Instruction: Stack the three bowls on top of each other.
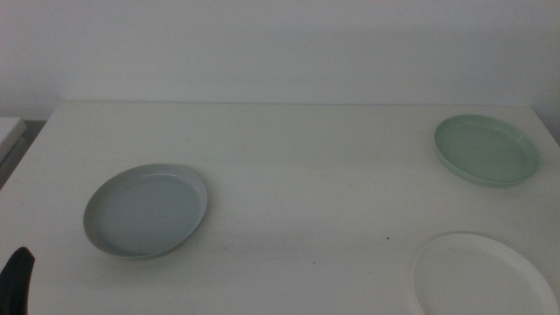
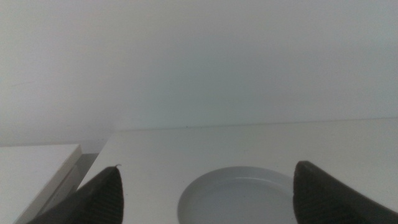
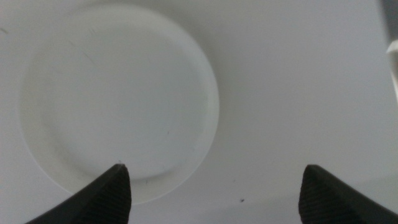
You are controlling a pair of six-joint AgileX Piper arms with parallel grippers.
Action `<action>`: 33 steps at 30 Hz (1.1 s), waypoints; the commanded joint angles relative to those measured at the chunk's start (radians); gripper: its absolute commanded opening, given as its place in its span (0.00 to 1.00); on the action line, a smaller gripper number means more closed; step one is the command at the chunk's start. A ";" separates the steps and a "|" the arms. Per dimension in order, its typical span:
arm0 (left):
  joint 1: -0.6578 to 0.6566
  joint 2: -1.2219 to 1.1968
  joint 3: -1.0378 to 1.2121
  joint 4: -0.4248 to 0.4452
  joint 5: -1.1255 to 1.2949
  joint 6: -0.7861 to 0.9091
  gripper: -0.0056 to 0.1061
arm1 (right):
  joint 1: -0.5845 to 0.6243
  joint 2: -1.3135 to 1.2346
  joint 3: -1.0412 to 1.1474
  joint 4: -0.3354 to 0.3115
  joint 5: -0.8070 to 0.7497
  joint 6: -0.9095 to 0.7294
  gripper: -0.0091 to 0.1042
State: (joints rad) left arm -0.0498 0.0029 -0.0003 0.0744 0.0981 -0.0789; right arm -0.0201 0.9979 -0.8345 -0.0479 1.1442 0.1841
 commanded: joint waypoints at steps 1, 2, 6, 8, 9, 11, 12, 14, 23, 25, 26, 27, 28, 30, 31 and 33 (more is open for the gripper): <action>0.000 -0.003 0.000 -0.003 -0.013 -0.002 0.89 | -0.027 0.075 0.007 0.026 -0.019 -0.011 0.77; 0.000 -0.003 0.000 -0.003 -0.013 -0.002 0.89 | -0.036 0.107 0.007 0.029 -0.042 -0.016 0.77; 0.000 -0.003 0.000 -0.003 -0.013 -0.002 0.89 | -0.079 0.234 0.007 0.061 -0.101 -0.029 0.76; 0.000 -0.003 0.000 -0.003 -0.013 -0.002 0.89 | -0.094 0.290 0.007 0.114 -0.108 -0.076 0.76; 0.000 -0.003 0.000 -0.003 -0.013 -0.002 0.89 | -0.099 0.317 0.007 0.142 -0.123 -0.100 0.76; 0.000 -0.003 0.000 -0.003 -0.013 -0.002 0.89 | -0.106 0.366 0.007 0.167 -0.149 -0.122 0.75; 0.000 -0.003 0.000 -0.003 -0.013 -0.002 0.89 | -0.110 0.388 0.007 0.170 -0.156 -0.126 0.75; 0.000 -0.003 0.000 -0.003 -0.013 -0.002 0.89 | -0.110 0.425 0.007 0.170 -0.157 -0.127 0.75; 0.000 -0.003 0.000 -0.003 -0.013 -0.002 0.89 | -0.110 0.520 0.117 0.126 -0.316 -0.131 0.68; 0.000 -0.003 0.000 -0.003 -0.013 -0.002 0.89 | -0.110 0.548 0.117 0.123 -0.329 -0.131 0.67; 0.000 -0.003 0.000 -0.003 -0.013 -0.002 0.89 | -0.110 0.562 0.117 0.123 -0.332 -0.131 0.67; 0.000 -0.003 0.000 -0.003 -0.013 -0.002 0.89 | -0.110 0.575 0.117 0.123 -0.334 -0.131 0.67; 0.000 -0.003 0.000 -0.003 -0.013 -0.002 0.89 | -0.110 0.592 0.117 0.123 -0.336 -0.133 0.67; 0.000 -0.003 0.000 -0.003 -0.013 -0.002 0.89 | -0.110 0.625 0.117 0.123 -0.340 -0.140 0.67; 0.000 -0.003 0.000 -0.003 -0.013 -0.002 0.89 | -0.110 0.647 0.117 0.123 -0.343 -0.143 0.65; 0.000 -0.003 0.000 -0.003 -0.013 -0.002 0.89 | -0.110 0.674 0.117 0.121 -0.351 -0.143 0.59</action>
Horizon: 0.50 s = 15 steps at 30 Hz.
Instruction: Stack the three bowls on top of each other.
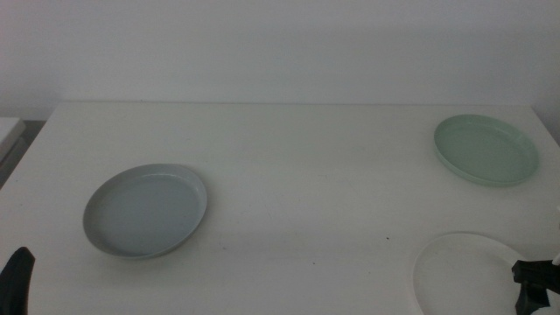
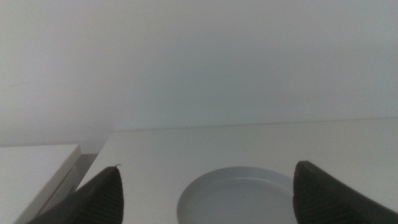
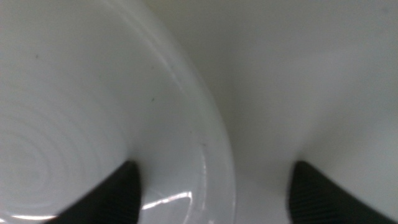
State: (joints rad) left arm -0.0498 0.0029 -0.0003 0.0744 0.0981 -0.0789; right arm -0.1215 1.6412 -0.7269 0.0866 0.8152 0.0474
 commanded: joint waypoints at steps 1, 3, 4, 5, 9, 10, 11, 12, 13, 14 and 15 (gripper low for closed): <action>0.000 -0.003 0.000 -0.003 -0.013 -0.002 0.89 | -0.009 0.044 0.007 -0.013 -0.026 -0.006 0.53; 0.000 -0.003 0.000 -0.003 -0.013 -0.002 0.89 | -0.009 0.056 0.007 -0.013 -0.031 -0.006 0.34; 0.000 -0.003 0.000 -0.003 -0.013 -0.002 0.89 | -0.009 0.057 0.007 -0.016 -0.031 -0.006 0.23; 0.000 -0.003 0.000 -0.003 -0.013 -0.002 0.89 | -0.009 0.057 0.007 -0.022 -0.031 -0.006 0.11; 0.000 -0.003 0.000 -0.003 -0.013 -0.002 0.89 | -0.009 0.057 0.007 -0.067 -0.031 0.005 0.06; 0.000 -0.003 0.000 -0.003 -0.013 -0.002 0.89 | -0.009 0.057 0.007 -0.072 -0.028 0.005 0.06; 0.000 -0.003 0.000 -0.003 -0.013 -0.002 0.89 | -0.009 0.057 0.007 -0.074 -0.027 0.005 0.06; 0.000 -0.003 0.000 -0.003 -0.013 -0.002 0.89 | -0.007 0.054 0.007 -0.074 -0.016 0.005 0.06; 0.000 -0.003 0.000 -0.003 -0.013 -0.002 0.89 | -0.004 0.048 0.007 -0.064 0.001 0.005 0.06; 0.000 -0.003 0.000 -0.003 -0.013 -0.002 0.89 | 0.003 0.032 0.003 -0.057 0.019 0.005 0.06; 0.000 -0.003 0.000 -0.003 -0.013 -0.002 0.89 | 0.015 0.011 -0.002 -0.057 0.038 0.001 0.06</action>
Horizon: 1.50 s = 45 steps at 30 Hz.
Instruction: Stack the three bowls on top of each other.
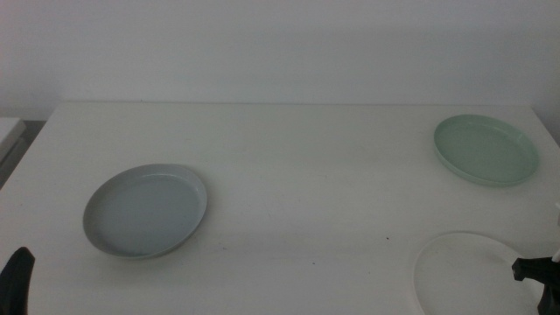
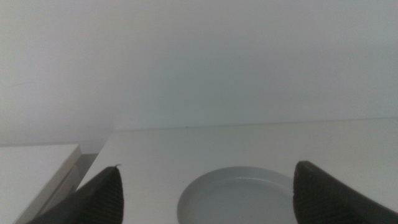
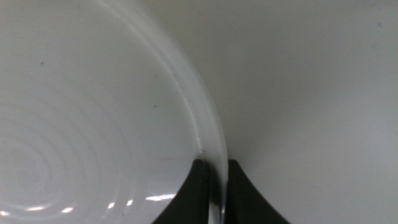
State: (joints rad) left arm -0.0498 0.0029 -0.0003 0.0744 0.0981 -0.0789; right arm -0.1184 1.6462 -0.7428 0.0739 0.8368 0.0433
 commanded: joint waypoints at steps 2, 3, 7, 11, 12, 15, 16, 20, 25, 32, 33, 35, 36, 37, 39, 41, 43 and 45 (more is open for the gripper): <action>0.000 -0.003 0.000 -0.003 -0.013 -0.002 0.89 | 0.040 -0.042 -0.006 -0.044 0.046 0.001 0.06; 0.000 -0.003 0.000 -0.003 -0.013 -0.002 0.89 | 0.056 -0.073 -0.023 -0.044 0.061 0.001 0.06; 0.000 -0.003 0.000 -0.003 -0.013 -0.002 0.89 | 0.130 -0.140 -0.138 0.020 0.115 0.001 0.06; 0.000 -0.003 0.000 -0.003 -0.013 -0.002 0.89 | 0.227 -0.105 -0.322 0.103 0.146 -0.017 0.06; 0.000 -0.003 0.000 -0.003 -0.013 -0.002 0.89 | 0.252 -0.083 -0.371 0.118 0.151 -0.017 0.06; 0.000 -0.003 0.000 -0.003 -0.013 -0.002 0.89 | 0.311 0.013 -0.510 0.162 0.177 -0.035 0.06; 0.000 -0.003 0.000 -0.003 -0.013 -0.002 0.89 | 0.330 0.042 -0.550 0.175 0.186 -0.043 0.06; 0.000 -0.003 0.000 -0.003 -0.013 -0.002 0.89 | 0.395 0.181 -0.725 0.202 0.191 -0.043 0.06; 0.000 -0.003 0.000 -0.003 -0.013 -0.002 0.89 | 0.450 0.350 -0.868 0.206 0.189 -0.043 0.06; 0.000 -0.003 0.000 -0.003 -0.013 -0.002 0.89 | 0.467 0.517 -0.999 0.260 0.187 -0.055 0.06; 0.000 -0.003 0.000 -0.003 -0.013 -0.002 0.89 | 0.467 0.534 -1.008 0.265 0.189 -0.055 0.06; 0.000 -0.003 0.000 -0.003 -0.013 -0.002 0.89 | 0.467 0.557 -1.013 0.271 0.191 -0.056 0.06; 0.000 -0.003 0.000 -0.003 -0.013 -0.002 0.89 | 0.467 0.567 -1.013 0.274 0.191 -0.056 0.06; 0.000 -0.003 0.000 -0.003 -0.013 -0.002 0.89 | 0.467 0.570 -1.013 0.274 0.193 -0.059 0.06; 0.000 -0.003 0.000 -0.003 -0.013 -0.002 0.89 | 0.467 0.583 -1.013 0.274 0.191 -0.059 0.06; 0.000 -0.003 0.000 -0.003 -0.013 -0.002 0.89 | 0.467 0.583 -1.013 0.272 0.191 -0.059 0.06; 0.000 -0.003 0.000 -0.003 -0.013 -0.002 0.89 | 0.467 0.583 -1.013 0.272 0.191 -0.059 0.06; 0.000 -0.003 0.000 -0.003 -0.013 -0.002 0.89 | 0.467 0.583 -1.013 0.272 0.211 -0.063 0.15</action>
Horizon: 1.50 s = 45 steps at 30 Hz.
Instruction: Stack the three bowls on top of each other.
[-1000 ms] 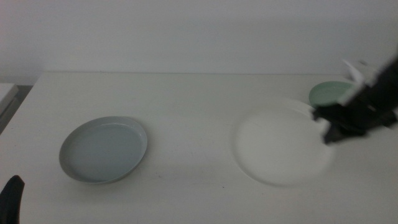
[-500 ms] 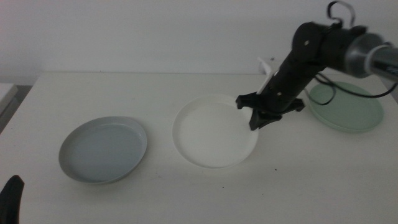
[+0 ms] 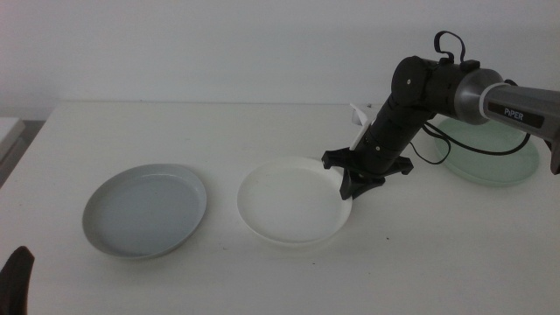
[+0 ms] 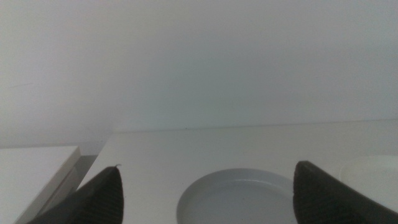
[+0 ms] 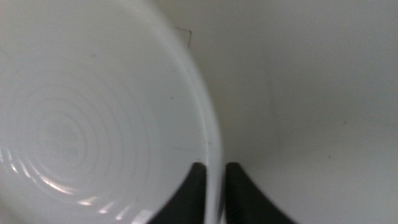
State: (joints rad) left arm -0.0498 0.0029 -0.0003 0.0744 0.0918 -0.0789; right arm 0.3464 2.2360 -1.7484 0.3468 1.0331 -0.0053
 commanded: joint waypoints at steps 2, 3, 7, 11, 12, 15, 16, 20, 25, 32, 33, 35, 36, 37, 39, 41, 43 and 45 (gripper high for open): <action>0.000 -0.003 0.000 -0.003 -0.006 -0.002 0.89 | 0.002 -0.007 -0.007 -0.001 0.021 -0.014 0.30; 0.000 -0.003 0.000 -0.003 -0.006 -0.002 0.89 | 0.002 -0.007 -0.007 -0.001 0.021 -0.014 0.39; 0.000 -0.003 0.000 -0.003 -0.006 -0.002 0.89 | -0.003 -0.022 -0.031 -0.004 0.039 -0.040 0.68; 0.000 -0.003 0.000 -0.003 -0.006 -0.002 0.89 | -0.058 -0.103 -0.109 -0.029 0.107 -0.049 0.74; 0.000 -0.003 0.000 -0.003 -0.006 -0.002 0.89 | -0.085 -0.131 -0.136 -0.048 0.118 -0.049 0.74; 0.000 -0.003 0.000 -0.003 -0.006 -0.002 0.89 | -0.183 -0.202 -0.208 -0.119 0.139 -0.036 0.74; 0.000 -0.003 0.000 -0.003 -0.006 -0.002 0.89 | -0.225 -0.218 -0.231 -0.150 0.144 -0.025 0.74; 0.000 -0.003 0.000 -0.003 -0.006 -0.002 0.89 | -0.389 -0.224 -0.290 -0.221 0.168 -0.003 0.74; 0.000 -0.003 0.000 -0.003 -0.006 -0.002 0.89 | -0.556 -0.145 -0.290 -0.234 0.132 -0.003 0.74; 0.000 -0.003 0.000 -0.003 -0.006 -0.002 0.89 | -0.626 0.022 -0.290 -0.229 0.042 -0.014 0.70; 0.000 -0.003 0.000 -0.003 -0.006 -0.002 0.89 | -0.626 0.044 -0.290 -0.229 0.029 -0.016 0.69; 0.000 -0.003 0.000 -0.003 -0.006 -0.002 0.89 | -0.626 0.081 -0.290 -0.219 0.005 -0.018 0.69; 0.000 -0.003 0.000 -0.003 -0.006 -0.002 0.89 | -0.624 0.099 -0.290 -0.214 -0.006 -0.018 0.69; 0.000 -0.003 0.000 -0.003 -0.006 -0.002 0.89 | -0.624 0.115 -0.290 -0.207 -0.016 -0.020 0.68; 0.000 -0.003 0.000 -0.003 -0.006 -0.002 0.89 | -0.624 0.145 -0.290 -0.202 -0.024 -0.020 0.66; 0.000 -0.003 0.000 -0.003 -0.006 -0.002 0.89 | -0.624 0.169 -0.290 -0.202 -0.032 -0.020 0.64; 0.000 -0.003 0.000 -0.003 -0.006 -0.002 0.89 | -0.624 0.189 -0.290 -0.202 -0.033 -0.025 0.62; 0.000 -0.003 0.000 -0.003 -0.006 -0.002 0.89 | -0.624 0.202 -0.290 -0.202 -0.033 -0.034 0.58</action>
State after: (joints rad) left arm -0.0498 0.0029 -0.0003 0.0744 0.0918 -0.0789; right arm -0.2763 2.4211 -2.0379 0.1447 1.0049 -0.0252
